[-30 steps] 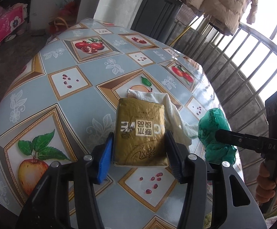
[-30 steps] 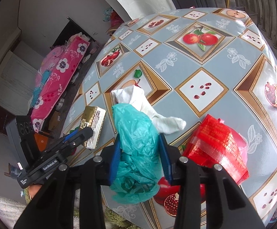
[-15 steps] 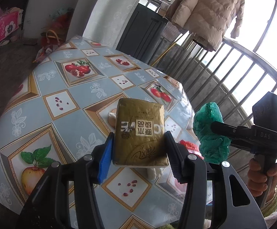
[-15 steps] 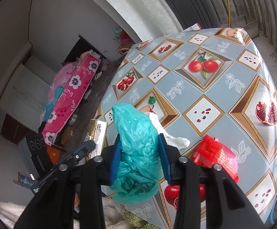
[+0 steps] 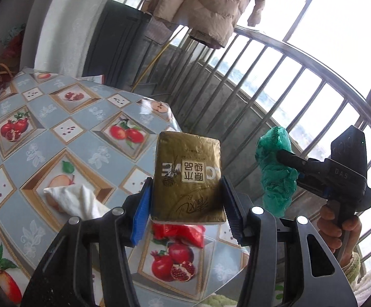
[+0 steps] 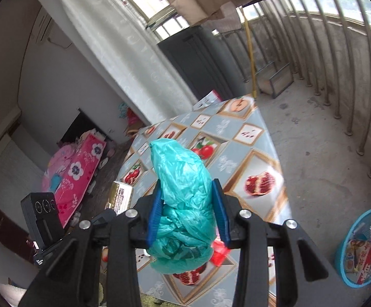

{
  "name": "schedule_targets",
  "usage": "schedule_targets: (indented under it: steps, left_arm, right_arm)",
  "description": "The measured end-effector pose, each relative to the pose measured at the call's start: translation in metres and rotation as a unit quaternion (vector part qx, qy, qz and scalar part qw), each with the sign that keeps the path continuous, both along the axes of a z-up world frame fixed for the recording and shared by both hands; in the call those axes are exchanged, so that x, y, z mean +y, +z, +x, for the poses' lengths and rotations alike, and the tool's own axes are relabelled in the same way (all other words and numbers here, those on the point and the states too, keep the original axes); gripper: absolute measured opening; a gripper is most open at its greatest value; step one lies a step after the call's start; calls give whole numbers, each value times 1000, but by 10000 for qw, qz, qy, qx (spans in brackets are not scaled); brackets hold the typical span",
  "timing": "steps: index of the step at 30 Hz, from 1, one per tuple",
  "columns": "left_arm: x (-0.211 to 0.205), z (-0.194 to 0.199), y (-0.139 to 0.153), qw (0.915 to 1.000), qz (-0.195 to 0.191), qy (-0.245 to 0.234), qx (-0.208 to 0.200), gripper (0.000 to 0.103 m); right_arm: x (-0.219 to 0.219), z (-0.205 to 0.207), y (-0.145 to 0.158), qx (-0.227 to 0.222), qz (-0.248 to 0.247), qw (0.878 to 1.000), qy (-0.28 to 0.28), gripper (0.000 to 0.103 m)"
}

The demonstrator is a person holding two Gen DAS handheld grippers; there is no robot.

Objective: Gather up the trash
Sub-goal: 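Lift and carry the gold packet and teal bag toward the wastebasket, then open the left tool over the wastebasket to drop the gold packet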

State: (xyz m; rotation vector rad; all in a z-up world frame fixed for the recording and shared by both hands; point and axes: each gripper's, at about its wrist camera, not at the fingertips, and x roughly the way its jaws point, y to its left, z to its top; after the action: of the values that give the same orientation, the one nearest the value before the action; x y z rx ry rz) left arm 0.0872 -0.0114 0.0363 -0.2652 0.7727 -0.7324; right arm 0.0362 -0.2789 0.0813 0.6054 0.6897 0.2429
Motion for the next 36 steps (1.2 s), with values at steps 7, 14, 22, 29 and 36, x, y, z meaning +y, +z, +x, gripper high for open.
schedule_targets:
  steps: [7, 14, 22, 29, 36]
  left_arm:
    - [-106, 15, -13, 9904, 154, -1317, 380, 49]
    - [-223, 10, -52, 9655, 666, -2304, 1018, 49]
    - [-337, -29, -120, 9211, 1580, -3089, 1767, 49]
    - [-403, -52, -190, 8816, 2274, -3294, 2502, 50]
    - [-429, -53, -256, 8569, 2430, -2722, 3641, 50]
  right_arm:
    - [-95, -69, -37, 412, 70, 9840, -1731, 36]
    - [-166, -121, -95, 1309, 17, 9355, -3281, 36]
    - [-229, -178, -139, 1553, 352, 8849, -4378, 36]
    - [-254, -198, -162, 1617, 610, 8638, -4733, 36]
    - [-263, -201, -170, 1558, 844, 8576, -4829, 36]
